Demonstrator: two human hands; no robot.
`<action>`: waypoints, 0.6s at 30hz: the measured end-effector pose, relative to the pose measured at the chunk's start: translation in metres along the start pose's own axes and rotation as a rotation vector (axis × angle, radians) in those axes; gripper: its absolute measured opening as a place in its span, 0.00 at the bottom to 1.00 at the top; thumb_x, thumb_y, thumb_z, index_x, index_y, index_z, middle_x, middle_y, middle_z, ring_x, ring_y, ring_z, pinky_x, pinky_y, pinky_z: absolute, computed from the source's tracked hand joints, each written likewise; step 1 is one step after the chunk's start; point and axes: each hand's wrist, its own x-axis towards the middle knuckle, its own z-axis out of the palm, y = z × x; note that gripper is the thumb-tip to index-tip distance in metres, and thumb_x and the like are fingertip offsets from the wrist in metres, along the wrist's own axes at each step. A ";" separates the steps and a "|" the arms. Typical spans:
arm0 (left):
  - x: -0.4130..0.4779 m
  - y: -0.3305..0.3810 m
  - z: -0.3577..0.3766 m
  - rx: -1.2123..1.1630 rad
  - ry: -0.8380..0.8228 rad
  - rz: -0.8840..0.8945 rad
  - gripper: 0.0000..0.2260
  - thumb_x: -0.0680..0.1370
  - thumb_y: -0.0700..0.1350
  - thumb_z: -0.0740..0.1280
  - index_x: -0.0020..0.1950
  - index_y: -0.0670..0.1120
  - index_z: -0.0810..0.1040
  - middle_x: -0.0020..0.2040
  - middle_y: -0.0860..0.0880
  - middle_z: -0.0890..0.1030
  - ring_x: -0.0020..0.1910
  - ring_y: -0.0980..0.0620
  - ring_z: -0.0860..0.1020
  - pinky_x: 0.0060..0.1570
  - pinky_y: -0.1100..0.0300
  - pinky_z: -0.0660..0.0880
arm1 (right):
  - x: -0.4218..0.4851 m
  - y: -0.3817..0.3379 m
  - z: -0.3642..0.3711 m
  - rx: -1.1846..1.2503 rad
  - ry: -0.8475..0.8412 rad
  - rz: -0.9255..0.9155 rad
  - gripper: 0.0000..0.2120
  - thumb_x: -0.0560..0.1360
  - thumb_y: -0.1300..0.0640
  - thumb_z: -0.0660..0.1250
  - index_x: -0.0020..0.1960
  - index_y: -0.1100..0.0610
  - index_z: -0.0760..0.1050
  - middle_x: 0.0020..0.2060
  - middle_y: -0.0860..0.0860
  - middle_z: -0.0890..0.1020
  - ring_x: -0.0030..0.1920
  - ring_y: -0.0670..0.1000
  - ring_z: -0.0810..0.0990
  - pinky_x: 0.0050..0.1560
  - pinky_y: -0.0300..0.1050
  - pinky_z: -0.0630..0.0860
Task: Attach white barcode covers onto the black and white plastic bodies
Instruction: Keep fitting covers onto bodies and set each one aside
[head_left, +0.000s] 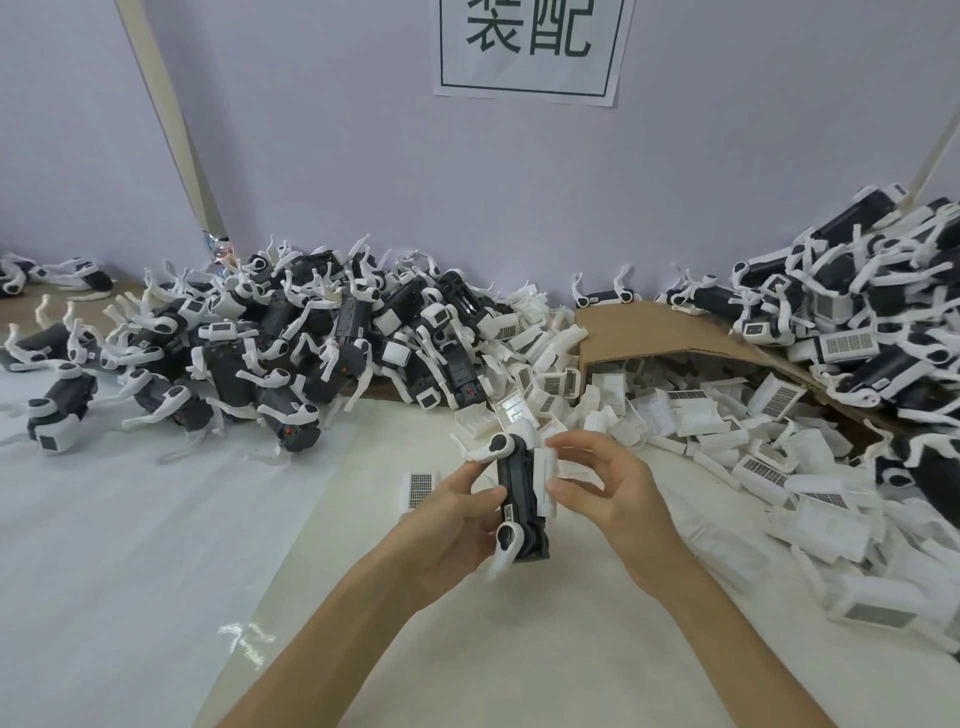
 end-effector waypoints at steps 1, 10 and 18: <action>0.000 0.000 0.000 -0.006 0.013 0.005 0.20 0.84 0.35 0.57 0.70 0.53 0.76 0.58 0.40 0.81 0.45 0.46 0.81 0.49 0.54 0.77 | 0.000 0.001 0.002 0.000 0.023 0.035 0.18 0.72 0.69 0.74 0.56 0.52 0.79 0.55 0.47 0.82 0.57 0.45 0.81 0.51 0.40 0.79; 0.000 0.001 0.001 0.051 0.079 0.056 0.20 0.83 0.34 0.57 0.69 0.52 0.76 0.55 0.39 0.80 0.51 0.43 0.79 0.45 0.54 0.80 | 0.002 0.001 0.002 0.085 -0.014 0.157 0.14 0.75 0.67 0.71 0.59 0.57 0.80 0.51 0.56 0.86 0.50 0.55 0.85 0.50 0.47 0.83; -0.002 0.000 0.004 0.153 0.125 0.123 0.19 0.84 0.33 0.56 0.71 0.49 0.73 0.66 0.34 0.77 0.56 0.40 0.79 0.56 0.46 0.75 | 0.000 0.006 0.009 0.002 -0.002 0.102 0.09 0.70 0.67 0.76 0.47 0.64 0.77 0.44 0.54 0.85 0.44 0.50 0.85 0.44 0.41 0.80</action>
